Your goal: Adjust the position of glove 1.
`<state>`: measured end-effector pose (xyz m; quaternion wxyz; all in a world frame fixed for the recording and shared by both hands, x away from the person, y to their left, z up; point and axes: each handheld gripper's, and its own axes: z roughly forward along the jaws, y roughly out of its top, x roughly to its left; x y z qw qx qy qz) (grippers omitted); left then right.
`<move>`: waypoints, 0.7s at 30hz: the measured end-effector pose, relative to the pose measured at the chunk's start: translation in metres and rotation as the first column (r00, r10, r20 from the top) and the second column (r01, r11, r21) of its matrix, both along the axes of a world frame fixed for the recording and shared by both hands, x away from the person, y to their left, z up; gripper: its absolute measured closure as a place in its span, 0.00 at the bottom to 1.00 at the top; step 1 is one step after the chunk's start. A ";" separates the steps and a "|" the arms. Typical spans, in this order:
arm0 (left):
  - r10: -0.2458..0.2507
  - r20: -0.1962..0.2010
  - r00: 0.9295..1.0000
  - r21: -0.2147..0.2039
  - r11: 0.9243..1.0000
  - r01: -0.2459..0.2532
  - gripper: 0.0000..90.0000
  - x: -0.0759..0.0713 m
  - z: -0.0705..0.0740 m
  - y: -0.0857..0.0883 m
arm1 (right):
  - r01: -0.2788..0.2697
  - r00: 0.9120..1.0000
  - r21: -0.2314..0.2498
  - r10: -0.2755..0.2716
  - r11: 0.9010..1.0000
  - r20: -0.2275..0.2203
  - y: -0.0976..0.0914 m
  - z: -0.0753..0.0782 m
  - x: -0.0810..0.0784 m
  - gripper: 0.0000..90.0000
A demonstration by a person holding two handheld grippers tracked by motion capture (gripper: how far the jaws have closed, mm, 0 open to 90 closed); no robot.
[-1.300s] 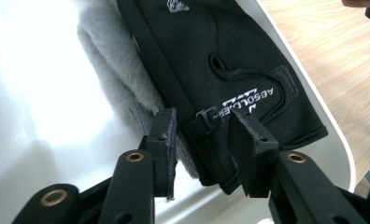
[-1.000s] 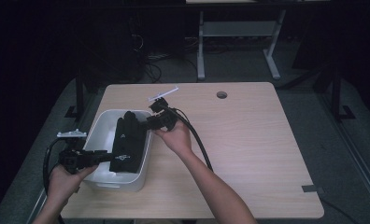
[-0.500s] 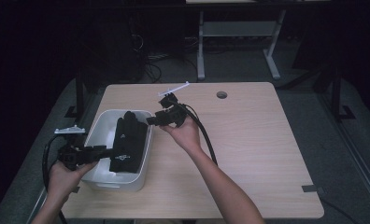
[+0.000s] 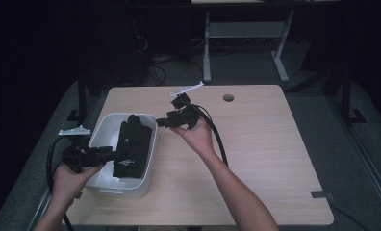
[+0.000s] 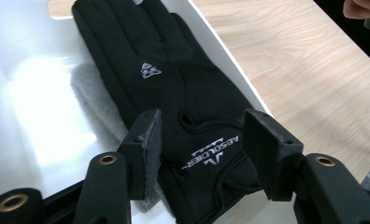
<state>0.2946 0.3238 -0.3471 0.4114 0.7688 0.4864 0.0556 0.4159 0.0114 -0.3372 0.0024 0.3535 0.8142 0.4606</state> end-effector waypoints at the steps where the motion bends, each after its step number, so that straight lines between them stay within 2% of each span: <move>1: 0.000 0.000 1.000 0.000 1.000 0.000 0.51 0.000 0.000 0.000 | 0.000 1.000 0.000 0.000 1.000 0.000 0.000 0.000 0.000 0.47; 9: -0.024 0.009 1.000 -0.011 1.000 0.024 0.46 0.001 0.005 -0.010 | 0.024 1.000 0.009 -0.024 1.000 0.012 -0.016 0.000 -0.001 0.40; 21: -0.045 0.019 0.999 -0.026 0.999 0.045 0.44 0.002 0.010 -0.020 | 0.064 0.998 -0.002 -0.064 0.998 0.008 -0.046 0.000 -0.002 0.38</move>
